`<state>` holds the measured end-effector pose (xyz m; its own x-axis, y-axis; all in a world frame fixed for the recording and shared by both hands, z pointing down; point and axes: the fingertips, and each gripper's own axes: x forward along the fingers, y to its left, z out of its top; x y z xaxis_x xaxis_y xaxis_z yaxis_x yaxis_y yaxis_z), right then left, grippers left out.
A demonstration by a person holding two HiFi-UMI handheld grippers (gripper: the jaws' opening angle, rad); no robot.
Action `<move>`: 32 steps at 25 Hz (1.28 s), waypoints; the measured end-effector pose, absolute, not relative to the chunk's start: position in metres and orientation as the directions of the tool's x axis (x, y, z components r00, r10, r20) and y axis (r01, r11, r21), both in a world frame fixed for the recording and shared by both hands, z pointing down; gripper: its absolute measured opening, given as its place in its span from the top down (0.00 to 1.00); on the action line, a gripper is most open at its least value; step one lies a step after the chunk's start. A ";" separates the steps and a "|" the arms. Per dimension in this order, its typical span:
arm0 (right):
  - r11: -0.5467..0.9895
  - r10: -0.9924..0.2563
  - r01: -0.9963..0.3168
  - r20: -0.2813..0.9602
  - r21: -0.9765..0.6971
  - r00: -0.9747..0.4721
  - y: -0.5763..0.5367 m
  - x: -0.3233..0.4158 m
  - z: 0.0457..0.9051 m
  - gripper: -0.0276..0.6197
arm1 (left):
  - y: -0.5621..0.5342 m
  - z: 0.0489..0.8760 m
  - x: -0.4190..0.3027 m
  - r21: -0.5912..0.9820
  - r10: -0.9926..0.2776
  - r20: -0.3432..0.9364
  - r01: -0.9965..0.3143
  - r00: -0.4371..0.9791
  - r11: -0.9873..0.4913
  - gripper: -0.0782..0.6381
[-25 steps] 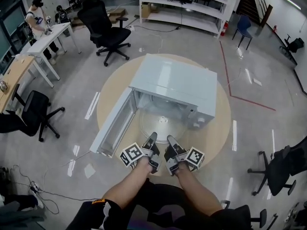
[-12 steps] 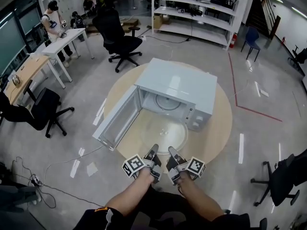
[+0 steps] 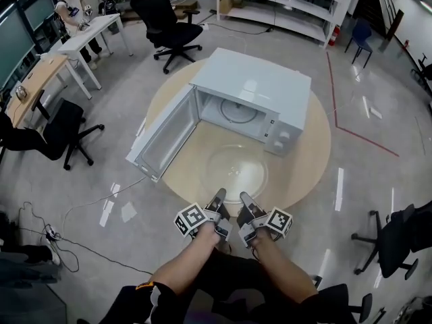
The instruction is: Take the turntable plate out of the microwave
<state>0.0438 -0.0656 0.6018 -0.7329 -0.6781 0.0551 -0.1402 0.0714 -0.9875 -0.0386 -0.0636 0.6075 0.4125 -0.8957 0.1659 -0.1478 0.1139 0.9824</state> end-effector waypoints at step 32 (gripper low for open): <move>-0.197 -0.659 -0.100 0.208 -0.975 -0.722 -0.068 0.045 0.679 0.86 | -0.075 0.671 -0.039 0.939 -0.854 0.344 -0.159 0.389 0.306 0.79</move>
